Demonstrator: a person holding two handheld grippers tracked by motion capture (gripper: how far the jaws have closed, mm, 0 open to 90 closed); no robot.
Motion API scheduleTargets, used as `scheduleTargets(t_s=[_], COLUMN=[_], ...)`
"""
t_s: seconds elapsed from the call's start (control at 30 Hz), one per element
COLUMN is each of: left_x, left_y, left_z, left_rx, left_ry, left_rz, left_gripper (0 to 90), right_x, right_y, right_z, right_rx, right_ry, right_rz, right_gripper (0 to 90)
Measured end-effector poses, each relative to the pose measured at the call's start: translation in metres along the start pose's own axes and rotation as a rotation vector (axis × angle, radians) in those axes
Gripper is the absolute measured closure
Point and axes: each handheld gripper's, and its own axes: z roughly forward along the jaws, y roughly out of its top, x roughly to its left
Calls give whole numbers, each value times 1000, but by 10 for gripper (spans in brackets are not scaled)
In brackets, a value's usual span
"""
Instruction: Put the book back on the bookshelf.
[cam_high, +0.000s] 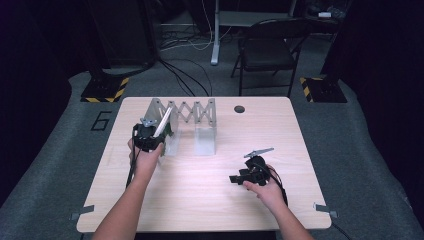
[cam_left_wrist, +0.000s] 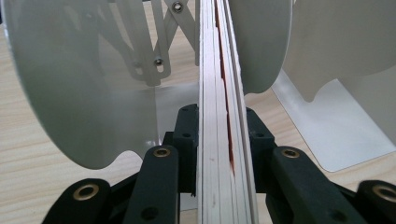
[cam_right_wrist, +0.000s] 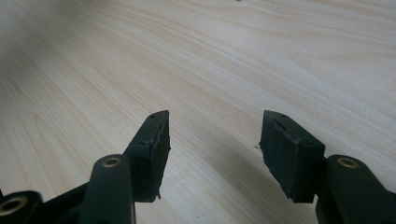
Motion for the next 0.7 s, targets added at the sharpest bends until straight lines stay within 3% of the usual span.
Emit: scheduleTargets(t_s=[0.53,0.7], left_x=[-1,0], left_y=[0,1], left_z=[-10,-16], left_rx=[-27,-41], left_ry=[14,22], left_rz=[13,36], left_gripper=[654,635], right_x=[0,1], right_y=[0,0], right_z=[0,1], right_rx=[2,-8], right_ry=[2,-4], right_rz=[1,2], right_gripper=[422,422])
